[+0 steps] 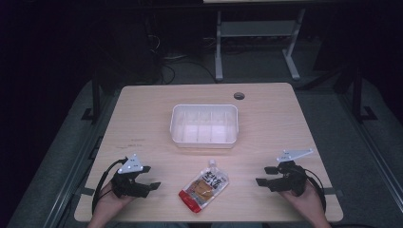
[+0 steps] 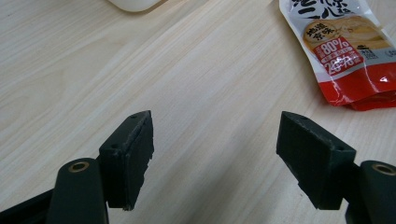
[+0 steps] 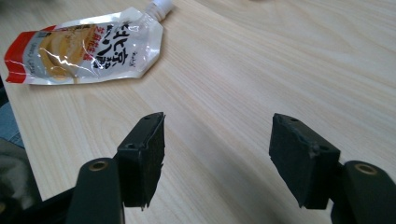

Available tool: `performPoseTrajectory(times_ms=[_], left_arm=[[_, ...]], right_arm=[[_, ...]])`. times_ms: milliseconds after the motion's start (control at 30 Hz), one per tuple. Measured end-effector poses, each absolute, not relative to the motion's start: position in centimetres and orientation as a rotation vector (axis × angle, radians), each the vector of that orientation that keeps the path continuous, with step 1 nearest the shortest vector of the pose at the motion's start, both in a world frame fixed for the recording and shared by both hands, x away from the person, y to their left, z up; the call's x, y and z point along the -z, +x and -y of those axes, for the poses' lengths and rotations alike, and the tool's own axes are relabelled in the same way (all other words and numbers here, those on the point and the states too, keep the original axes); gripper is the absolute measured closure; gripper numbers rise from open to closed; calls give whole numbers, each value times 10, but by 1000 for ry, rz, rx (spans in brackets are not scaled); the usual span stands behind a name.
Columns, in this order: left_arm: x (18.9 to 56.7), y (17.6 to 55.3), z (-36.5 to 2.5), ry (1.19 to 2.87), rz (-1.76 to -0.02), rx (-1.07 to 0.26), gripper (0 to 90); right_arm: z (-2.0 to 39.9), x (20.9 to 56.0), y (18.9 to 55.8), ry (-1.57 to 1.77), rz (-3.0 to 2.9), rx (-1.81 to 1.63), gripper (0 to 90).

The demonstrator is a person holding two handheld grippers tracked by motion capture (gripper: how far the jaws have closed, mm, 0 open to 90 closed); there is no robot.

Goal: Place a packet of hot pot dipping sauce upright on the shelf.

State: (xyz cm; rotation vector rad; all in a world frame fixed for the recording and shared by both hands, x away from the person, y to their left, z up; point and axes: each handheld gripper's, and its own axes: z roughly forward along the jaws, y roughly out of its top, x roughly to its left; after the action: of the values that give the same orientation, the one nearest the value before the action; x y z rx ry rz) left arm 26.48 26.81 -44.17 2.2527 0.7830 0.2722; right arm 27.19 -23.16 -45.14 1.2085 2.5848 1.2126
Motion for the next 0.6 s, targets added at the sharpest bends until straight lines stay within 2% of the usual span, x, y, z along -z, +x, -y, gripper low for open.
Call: performPoseTrajectory(times_ms=[600], left_arm=[[436,267,-250,2225,-739,-235,300]], right_arm=[[212,448,280,1143,-2633,-1235,348]])
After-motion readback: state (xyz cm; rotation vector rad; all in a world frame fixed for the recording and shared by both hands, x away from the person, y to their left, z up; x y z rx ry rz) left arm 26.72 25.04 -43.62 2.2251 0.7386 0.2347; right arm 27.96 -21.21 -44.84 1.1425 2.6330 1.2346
